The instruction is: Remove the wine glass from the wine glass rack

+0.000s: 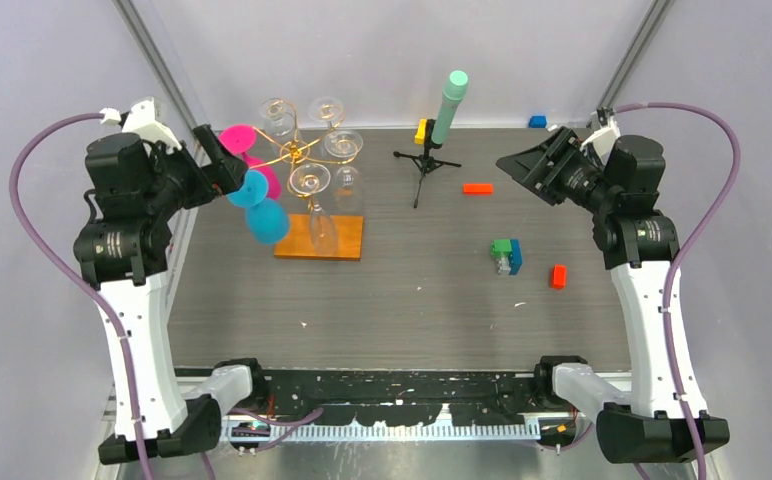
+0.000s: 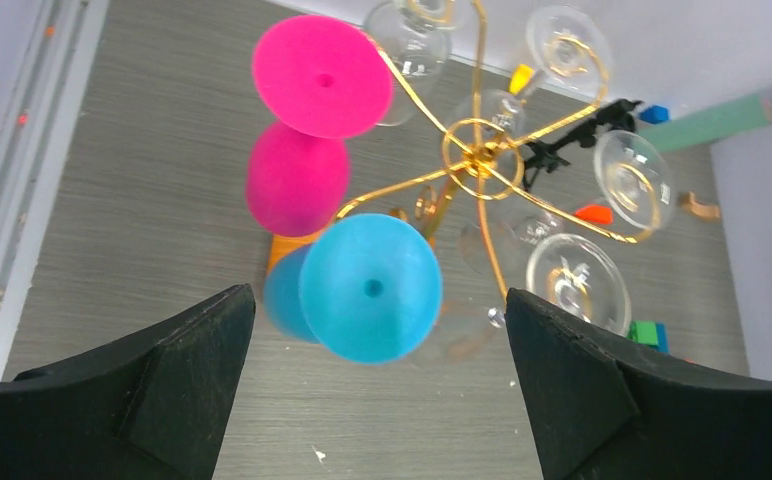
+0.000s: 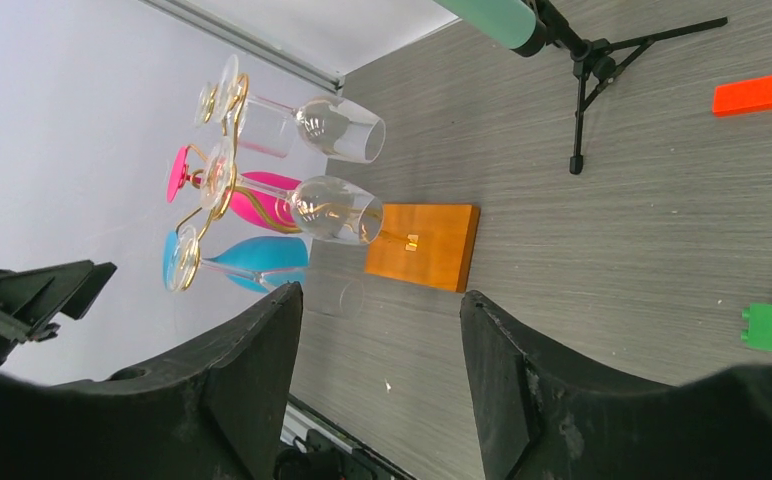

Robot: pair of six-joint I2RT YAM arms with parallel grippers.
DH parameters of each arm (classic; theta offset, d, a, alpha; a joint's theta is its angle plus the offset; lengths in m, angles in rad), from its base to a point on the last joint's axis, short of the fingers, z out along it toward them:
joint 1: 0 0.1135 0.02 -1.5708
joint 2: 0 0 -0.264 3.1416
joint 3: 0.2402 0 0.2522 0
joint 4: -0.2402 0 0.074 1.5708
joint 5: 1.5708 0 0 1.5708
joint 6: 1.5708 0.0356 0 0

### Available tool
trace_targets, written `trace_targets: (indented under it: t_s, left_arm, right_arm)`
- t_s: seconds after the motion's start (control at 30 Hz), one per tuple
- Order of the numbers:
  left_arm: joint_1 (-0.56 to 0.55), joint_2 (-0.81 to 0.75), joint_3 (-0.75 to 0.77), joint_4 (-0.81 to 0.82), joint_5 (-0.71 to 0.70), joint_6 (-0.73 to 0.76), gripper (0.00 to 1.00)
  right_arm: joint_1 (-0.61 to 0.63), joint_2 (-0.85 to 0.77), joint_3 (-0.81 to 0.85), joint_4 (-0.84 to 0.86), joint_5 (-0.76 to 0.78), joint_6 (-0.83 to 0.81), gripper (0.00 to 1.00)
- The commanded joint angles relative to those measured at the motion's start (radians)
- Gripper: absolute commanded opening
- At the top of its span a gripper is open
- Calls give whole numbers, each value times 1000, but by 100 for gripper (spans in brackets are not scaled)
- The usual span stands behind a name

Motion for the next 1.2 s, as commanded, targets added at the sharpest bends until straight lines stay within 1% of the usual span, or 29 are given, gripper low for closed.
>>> trace_targets:
  t_s: [0.0, 0.07, 0.1, 0.17, 0.2, 0.27, 0.4, 0.47, 0.5, 0.63, 0.73, 0.87, 1.03, 1.17]
  left_arm:
    - [46, 31, -8, 54, -119, -33, 100]
    - [91, 51, -4, 67, -145, -51, 97]
    - [122, 65, 0, 67, -112, -67, 96]
    - [175, 83, -13, 76, 22, -115, 90]
    - [192, 82, -38, 94, 96, -147, 88]
    - [215, 73, -87, 122, 189, -193, 85]
    - [222, 50, -149, 131, 300, -229, 84]
    - [222, 39, -182, 140, 332, -238, 83]
    - [222, 33, -197, 141, 332, -233, 82]
    - [222, 17, -229, 112, 255, -209, 78]
    - [222, 11, -240, 116, 259, -214, 75]
    - [222, 14, -251, 131, 295, -245, 66]
    - [222, 18, -286, 141, 301, -312, 62]
    - [224, 23, -296, 155, 298, -345, 50]
  right_arm:
    - [11, -2, -10, 51, 11, -1, 65]
    - [13, 4, -11, 51, 18, -13, 67]
    - [28, 10, -7, 45, 24, -19, 67]
    - [51, 14, 1, 23, 48, -41, 67]
    - [61, 14, 3, 13, 62, -53, 68]
    - [71, 13, 2, 6, 80, -65, 68]
    - [84, 19, -5, 0, 91, -74, 68]
    - [87, 28, -5, 0, 92, -75, 68]
    - [89, 30, -5, -2, 94, -78, 68]
    - [100, 40, 0, -20, 122, -98, 68]
    - [110, 54, 9, -39, 138, -110, 68]
    - [122, 61, 13, -43, 155, -114, 68]
    - [128, 63, 13, -45, 166, -116, 67]
    - [129, 64, 13, -47, 175, -117, 67]
